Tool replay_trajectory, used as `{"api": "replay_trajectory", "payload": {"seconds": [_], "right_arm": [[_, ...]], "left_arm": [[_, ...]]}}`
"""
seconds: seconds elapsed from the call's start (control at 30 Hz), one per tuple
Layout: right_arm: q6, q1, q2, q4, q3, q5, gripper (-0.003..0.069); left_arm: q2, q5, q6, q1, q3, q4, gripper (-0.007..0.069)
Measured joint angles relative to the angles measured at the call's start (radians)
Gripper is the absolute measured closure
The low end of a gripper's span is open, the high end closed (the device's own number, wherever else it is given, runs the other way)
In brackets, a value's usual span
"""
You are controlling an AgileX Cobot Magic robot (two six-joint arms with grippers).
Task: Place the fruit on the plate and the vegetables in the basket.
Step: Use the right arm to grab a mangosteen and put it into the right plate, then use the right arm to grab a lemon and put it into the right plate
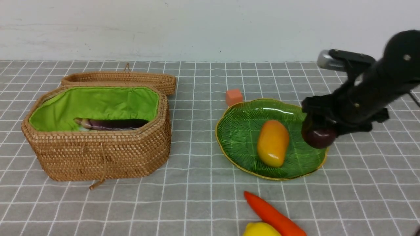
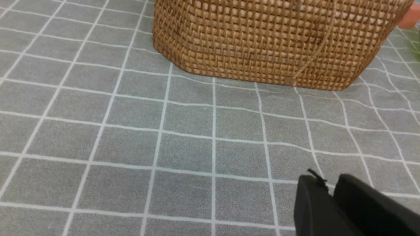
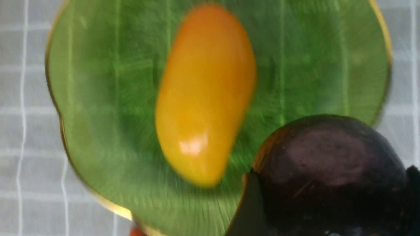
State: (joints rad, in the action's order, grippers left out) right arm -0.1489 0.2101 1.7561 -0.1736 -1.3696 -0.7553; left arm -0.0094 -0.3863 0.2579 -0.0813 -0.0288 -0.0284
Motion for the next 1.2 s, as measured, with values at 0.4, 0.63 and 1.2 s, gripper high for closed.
{"api": "replay_trajectory", "payload": {"seconds": [0.4,0.63,1.2], "right_arm": [[-0.026,0.000,0.171,0.034,-0.069,-0.009,-0.0017],[-0.011,0.017,0.045,0.082,-0.057,-0.142,0.0048],[0.117,0.543,-0.162,-0.025,0.265,-0.137,0.0067]], "left_arm": [[0.000,0.000,0.000,0.000,0.000,0.000,0.0525],[0.000,0.000,0.000,0.000,0.000,0.000,0.0518],[0.000,0.000,0.000,0.000,0.000,0.000,0.0510]]}}
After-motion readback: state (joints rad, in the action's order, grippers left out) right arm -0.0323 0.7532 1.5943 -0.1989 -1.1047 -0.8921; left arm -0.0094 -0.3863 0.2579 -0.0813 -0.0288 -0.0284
